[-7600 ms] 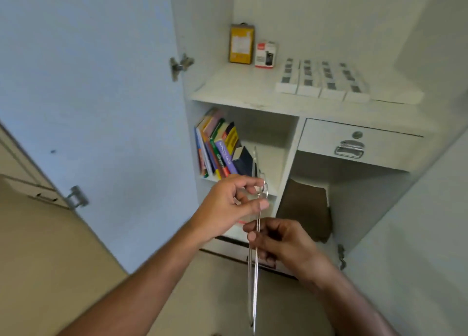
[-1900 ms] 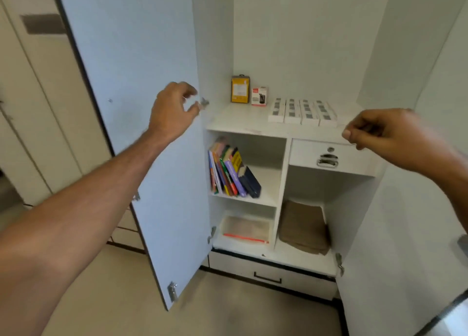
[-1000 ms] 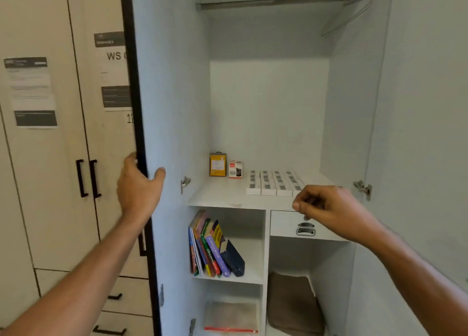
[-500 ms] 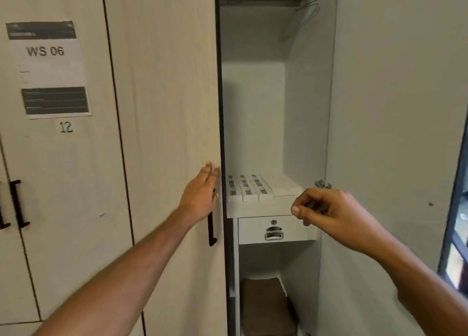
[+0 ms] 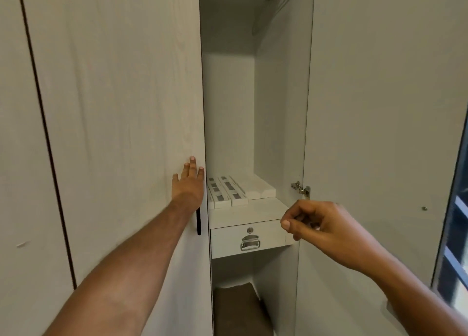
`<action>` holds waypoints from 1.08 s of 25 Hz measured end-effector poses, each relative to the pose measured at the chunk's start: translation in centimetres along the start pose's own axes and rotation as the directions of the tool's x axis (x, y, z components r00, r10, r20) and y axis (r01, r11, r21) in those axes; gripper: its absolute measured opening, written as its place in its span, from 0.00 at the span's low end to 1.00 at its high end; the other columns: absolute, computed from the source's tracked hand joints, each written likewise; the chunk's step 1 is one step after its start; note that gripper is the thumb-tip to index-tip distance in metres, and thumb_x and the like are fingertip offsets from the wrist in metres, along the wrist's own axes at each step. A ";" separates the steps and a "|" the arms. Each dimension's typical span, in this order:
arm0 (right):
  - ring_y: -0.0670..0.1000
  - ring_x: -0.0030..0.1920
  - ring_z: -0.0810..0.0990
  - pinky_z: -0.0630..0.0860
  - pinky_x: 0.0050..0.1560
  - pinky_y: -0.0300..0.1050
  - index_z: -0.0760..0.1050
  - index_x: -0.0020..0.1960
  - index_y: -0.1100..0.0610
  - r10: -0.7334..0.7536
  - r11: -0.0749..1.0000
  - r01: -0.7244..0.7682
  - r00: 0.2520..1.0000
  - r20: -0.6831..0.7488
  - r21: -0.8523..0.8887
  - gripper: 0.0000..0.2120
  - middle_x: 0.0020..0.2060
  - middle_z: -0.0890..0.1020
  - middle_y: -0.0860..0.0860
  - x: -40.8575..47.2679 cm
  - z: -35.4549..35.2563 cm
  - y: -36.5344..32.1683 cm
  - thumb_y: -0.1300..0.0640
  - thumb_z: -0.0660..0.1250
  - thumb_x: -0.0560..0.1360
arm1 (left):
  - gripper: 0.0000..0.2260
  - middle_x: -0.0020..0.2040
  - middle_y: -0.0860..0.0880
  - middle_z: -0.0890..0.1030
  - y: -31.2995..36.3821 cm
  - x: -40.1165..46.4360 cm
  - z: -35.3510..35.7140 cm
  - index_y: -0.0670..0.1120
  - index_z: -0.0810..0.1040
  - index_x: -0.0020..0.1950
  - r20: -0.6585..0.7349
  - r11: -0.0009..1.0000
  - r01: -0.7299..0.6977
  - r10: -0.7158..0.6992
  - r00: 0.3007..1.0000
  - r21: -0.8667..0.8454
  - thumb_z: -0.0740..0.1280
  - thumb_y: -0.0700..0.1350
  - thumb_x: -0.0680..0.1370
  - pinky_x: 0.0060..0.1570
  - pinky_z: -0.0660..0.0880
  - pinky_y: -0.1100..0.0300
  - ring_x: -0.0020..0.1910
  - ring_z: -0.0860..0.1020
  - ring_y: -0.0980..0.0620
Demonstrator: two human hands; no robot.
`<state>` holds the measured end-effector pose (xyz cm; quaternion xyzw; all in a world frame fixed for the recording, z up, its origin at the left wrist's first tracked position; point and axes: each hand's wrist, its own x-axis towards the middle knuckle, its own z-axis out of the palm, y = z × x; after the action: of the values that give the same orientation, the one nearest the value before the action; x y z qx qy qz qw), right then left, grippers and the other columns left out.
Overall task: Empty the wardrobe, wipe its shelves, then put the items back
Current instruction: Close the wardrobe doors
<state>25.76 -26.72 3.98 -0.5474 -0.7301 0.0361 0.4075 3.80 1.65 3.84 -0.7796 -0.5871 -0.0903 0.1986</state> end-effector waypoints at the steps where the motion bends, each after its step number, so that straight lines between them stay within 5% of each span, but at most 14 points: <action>1: 0.42 0.43 0.84 0.79 0.45 0.35 0.81 0.48 0.44 0.007 1.000 -0.007 1.000 -0.001 -0.008 0.03 0.41 0.84 0.40 0.2 0.1 0.2 0.46 0.70 0.76 | 0.38 0.79 0.40 0.31 0.1 0.7 0.3 0.44 0.40 0.82 0.003 1.000 0.010 -0.010 1.000 0.005 0.62 0.36 0.80 0.78 0.52 0.43 0.81 0.40 0.43; 9: 0.44 0.43 0.84 0.80 0.47 0.40 0.81 0.48 0.44 0.071 0.997 -0.072 0.997 -0.015 -0.027 0.03 0.41 0.85 0.42 1.0 0.0 1.0 0.47 0.69 0.77 | 0.38 0.78 0.37 0.29 2.0 2.9 3.8 0.39 0.35 0.80 -0.072 0.996 0.094 -0.094 0.993 -0.005 0.60 0.40 0.82 0.79 0.53 0.44 0.79 0.36 0.36; 15: 0.41 0.50 0.81 0.80 0.50 0.39 0.79 0.52 0.43 0.076 0.991 -0.092 0.985 -0.156 -0.097 0.08 0.48 0.83 0.39 -0.8 -2.4 0.3 0.43 0.68 0.74 | 0.35 0.80 0.40 0.32 -0.1 2.9 1.4 0.42 0.40 0.82 0.065 0.999 0.001 0.001 0.998 -0.038 0.59 0.36 0.81 0.78 0.55 0.44 0.81 0.40 0.41; 17: 0.42 0.55 0.78 0.78 0.54 0.39 0.77 0.58 0.46 0.079 0.974 -0.148 0.933 -0.352 -0.173 0.15 0.58 0.77 0.41 -2.1 -4.4 0.7 0.43 0.68 0.74 | 0.35 0.82 0.41 0.38 -0.9 3.1 -0.5 0.42 0.43 0.82 0.129 0.993 -0.024 0.039 0.991 -0.117 0.60 0.35 0.80 0.77 0.57 0.43 0.81 0.47 0.41; 20: 0.55 0.70 0.67 0.69 0.66 0.51 0.71 0.68 0.51 0.100 0.931 -0.321 0.683 -0.724 -0.174 0.23 0.71 0.66 0.52 -4.0 -8.5 1.9 0.51 0.72 0.75 | 0.37 0.82 0.40 0.48 -0.7 2.0 -2.5 0.41 0.46 0.82 0.090 0.969 -0.022 0.046 0.995 -0.246 0.63 0.34 0.78 0.76 0.61 0.43 0.80 0.53 0.41; 22: 0.58 0.76 0.58 0.63 0.72 0.58 0.63 0.74 0.52 0.140 0.905 -0.407 0.557 -0.818 -0.123 0.31 0.76 0.60 0.54 -4.5 -10.9 3.5 0.53 0.72 0.75 | 0.38 0.81 0.40 0.51 0.4 0.7 -3.1 0.41 0.47 0.82 0.056 0.947 -0.046 0.067 0.996 -0.319 0.65 0.35 0.78 0.76 0.62 0.44 0.80 0.55 0.41; 27: 0.58 0.79 0.54 0.57 0.77 0.58 0.44 0.82 0.54 0.414 0.841 -0.541 0.632 -0.655 0.009 0.49 0.80 0.53 0.56 -4.0 -13.6 7.7 0.47 0.73 0.74 | 0.37 0.79 0.39 0.57 4.0 -3.6 -5.5 0.40 0.50 0.81 0.041 0.897 -0.142 0.175 0.984 -0.419 0.68 0.39 0.78 0.73 0.65 0.51 0.77 0.62 0.43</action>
<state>40.65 -32.33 6.97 -0.7364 -0.3766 -0.1125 0.5506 7.06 -4.70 6.71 -0.8521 -0.4962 -0.1658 0.0124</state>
